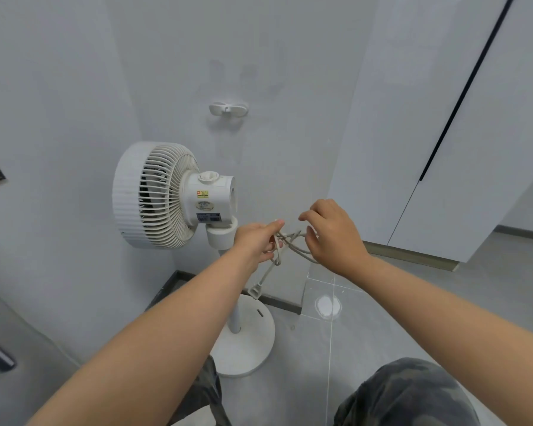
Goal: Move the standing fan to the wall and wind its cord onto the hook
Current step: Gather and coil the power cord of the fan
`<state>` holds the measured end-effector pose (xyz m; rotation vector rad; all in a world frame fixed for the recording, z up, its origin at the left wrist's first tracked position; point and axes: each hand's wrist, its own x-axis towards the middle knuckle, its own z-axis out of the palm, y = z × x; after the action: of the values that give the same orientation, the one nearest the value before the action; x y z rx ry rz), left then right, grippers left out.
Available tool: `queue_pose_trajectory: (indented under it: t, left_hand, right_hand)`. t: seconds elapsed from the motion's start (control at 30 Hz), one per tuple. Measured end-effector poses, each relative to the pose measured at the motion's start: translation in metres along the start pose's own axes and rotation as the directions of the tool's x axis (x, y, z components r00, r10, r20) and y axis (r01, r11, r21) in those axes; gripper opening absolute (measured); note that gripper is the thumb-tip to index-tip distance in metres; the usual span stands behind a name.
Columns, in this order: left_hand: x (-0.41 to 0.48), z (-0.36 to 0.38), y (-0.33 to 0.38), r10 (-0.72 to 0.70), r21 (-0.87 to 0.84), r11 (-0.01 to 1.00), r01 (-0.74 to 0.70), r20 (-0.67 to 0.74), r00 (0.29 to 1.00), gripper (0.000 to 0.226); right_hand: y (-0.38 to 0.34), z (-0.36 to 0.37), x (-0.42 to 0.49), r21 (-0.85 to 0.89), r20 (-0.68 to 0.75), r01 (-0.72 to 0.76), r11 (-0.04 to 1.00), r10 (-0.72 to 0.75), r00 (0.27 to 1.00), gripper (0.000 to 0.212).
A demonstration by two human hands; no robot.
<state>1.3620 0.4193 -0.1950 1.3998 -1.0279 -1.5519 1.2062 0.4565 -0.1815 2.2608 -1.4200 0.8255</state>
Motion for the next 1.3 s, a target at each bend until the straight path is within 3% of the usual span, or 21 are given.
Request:
queue_pose_trajectory:
  t: [0.1, 0.17, 0.23, 0.37, 0.43, 0.5, 0.63, 0.73, 0.83, 0.93, 1.0, 1.1, 1.23, 1.3]
  left_hand:
    - [0.0, -0.005, 0.006, 0.053, 0.144, 0.988, -0.053, 0.002, 0.999, 0.025]
    - [0.001, -0.007, 0.01, 0.083, 0.138, 0.987, -0.086, 0.03, 0.996, 0.025]
    - [-0.002, -0.008, 0.012, 0.094, 0.125, 0.987, -0.101, 0.057, 0.994, 0.025]
    - [-0.002, -0.007, 0.012, 0.138, 0.133, 0.98, -0.147, 0.073, 0.988, 0.024]
    - [0.001, -0.011, 0.011, 0.226, 0.256, 0.938, -0.233, 0.058, 0.972, 0.025]
    - [0.002, -0.021, 0.008, 0.284, 0.369, 0.888, -0.274, 0.029, 0.958, 0.024]
    - [0.006, -0.042, -0.008, 0.127, 0.524, 0.833, -0.178, 0.131, 0.983, 0.012]
    - [0.008, -0.048, -0.024, -0.022, 0.618, 0.776, -0.128, 0.228, 0.973, 0.053]
    - [0.007, -0.044, -0.034, -0.088, 0.546, 0.837, -0.03, 0.188, 0.978, 0.058]
    - [0.006, -0.038, -0.038, -0.255, 0.25, 0.947, 0.201, 0.204, 0.945, 0.044]
    - [0.004, -0.035, -0.039, -0.27, 0.059, 0.963, 0.263, 0.234, 0.934, 0.034]
    - [0.005, -0.038, -0.037, -0.207, -0.07, 0.971, 0.229, 0.231, 0.951, 0.034]
    - [0.008, -0.053, -0.032, -0.103, -0.095, 0.988, 0.124, 0.201, 0.974, 0.032]
    - [0.01, -0.059, -0.028, -0.036, -0.055, 0.997, 0.045, 0.152, 0.988, 0.03]
  right_hand:
    - [-0.001, 0.005, -0.004, 0.04, 0.156, -0.093, 0.995, 0.085, 0.984, 0.034]
    - [-0.001, 0.01, -0.005, 0.07, 0.358, -0.154, 0.986, 0.119, 0.926, 0.051]
    - [-0.004, 0.016, -0.004, 0.092, 0.456, -0.208, 0.974, 0.145, 0.878, 0.058]
    - [-0.007, 0.023, 0.001, 0.135, 0.5, -0.351, 0.927, 0.242, 0.831, 0.026]
    - [-0.005, 0.025, 0.003, 0.156, 0.54, -0.451, 0.879, 0.306, 0.784, 0.013]
    - [0.0, 0.026, 0.003, 0.179, 0.552, -0.56, 0.809, 0.389, 0.738, 0.016]
    - [0.011, 0.027, 0.002, 0.259, 0.579, -0.701, 0.664, 0.474, 0.663, 0.025]
    - [0.013, 0.025, 0.003, 0.349, 0.607, -0.75, 0.561, 0.475, 0.637, 0.018]
    - [0.015, 0.023, 0.002, 0.403, 0.635, -0.781, 0.476, 0.469, 0.614, 0.022]
    - [0.017, 0.019, 0.001, 0.386, 0.647, -0.781, 0.491, 0.46, 0.608, 0.026]
    - [0.017, 0.018, 0.0, 0.358, 0.634, -0.774, 0.522, 0.473, 0.612, 0.024]
    - [0.023, 0.021, -0.003, 0.328, 0.602, -0.777, 0.537, 0.515, 0.61, 0.021]
    - [0.028, 0.03, -0.004, 0.266, 0.578, -0.756, 0.598, 0.528, 0.622, 0.014]
    - [0.028, 0.031, -0.005, 0.259, 0.536, -0.736, 0.625, 0.541, 0.648, 0.04]
